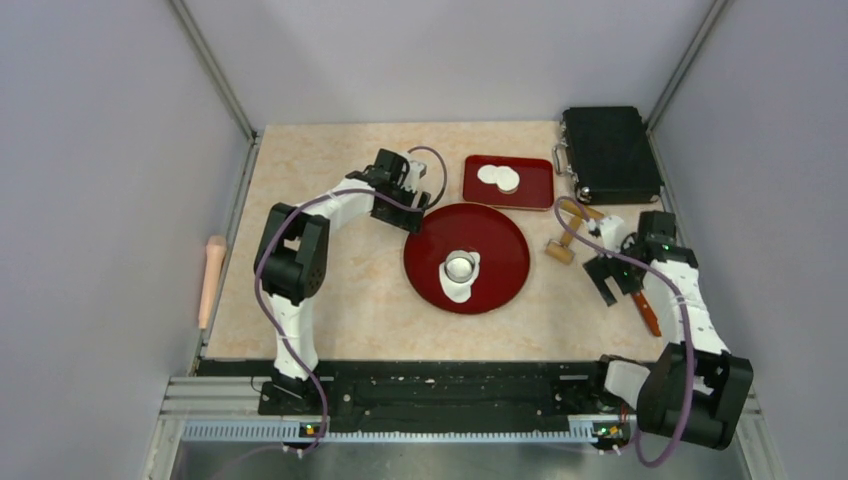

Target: Roll out the dumpling wrappers from the dough

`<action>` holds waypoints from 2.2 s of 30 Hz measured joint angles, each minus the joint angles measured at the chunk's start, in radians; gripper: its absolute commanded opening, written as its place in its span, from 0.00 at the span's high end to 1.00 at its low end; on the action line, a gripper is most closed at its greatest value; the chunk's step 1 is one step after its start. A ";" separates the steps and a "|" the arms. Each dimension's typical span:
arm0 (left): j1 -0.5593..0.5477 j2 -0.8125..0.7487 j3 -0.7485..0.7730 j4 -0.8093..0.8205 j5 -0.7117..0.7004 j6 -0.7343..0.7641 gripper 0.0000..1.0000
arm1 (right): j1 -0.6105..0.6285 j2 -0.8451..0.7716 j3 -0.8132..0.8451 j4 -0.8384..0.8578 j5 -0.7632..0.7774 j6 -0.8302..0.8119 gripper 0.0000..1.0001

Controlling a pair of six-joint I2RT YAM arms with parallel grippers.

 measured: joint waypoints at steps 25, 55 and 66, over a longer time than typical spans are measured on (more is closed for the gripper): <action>-0.085 -0.215 0.091 -0.091 0.033 0.148 0.06 | -0.531 0.352 0.022 -0.042 -0.109 -0.365 1.00; -0.244 -0.058 0.426 0.179 0.901 -0.488 0.17 | 0.191 -0.264 0.199 -0.114 -0.304 -0.077 1.00; -0.264 0.029 0.489 0.054 0.855 -0.428 1.00 | 0.354 -0.248 0.185 -0.091 -0.191 -0.048 0.78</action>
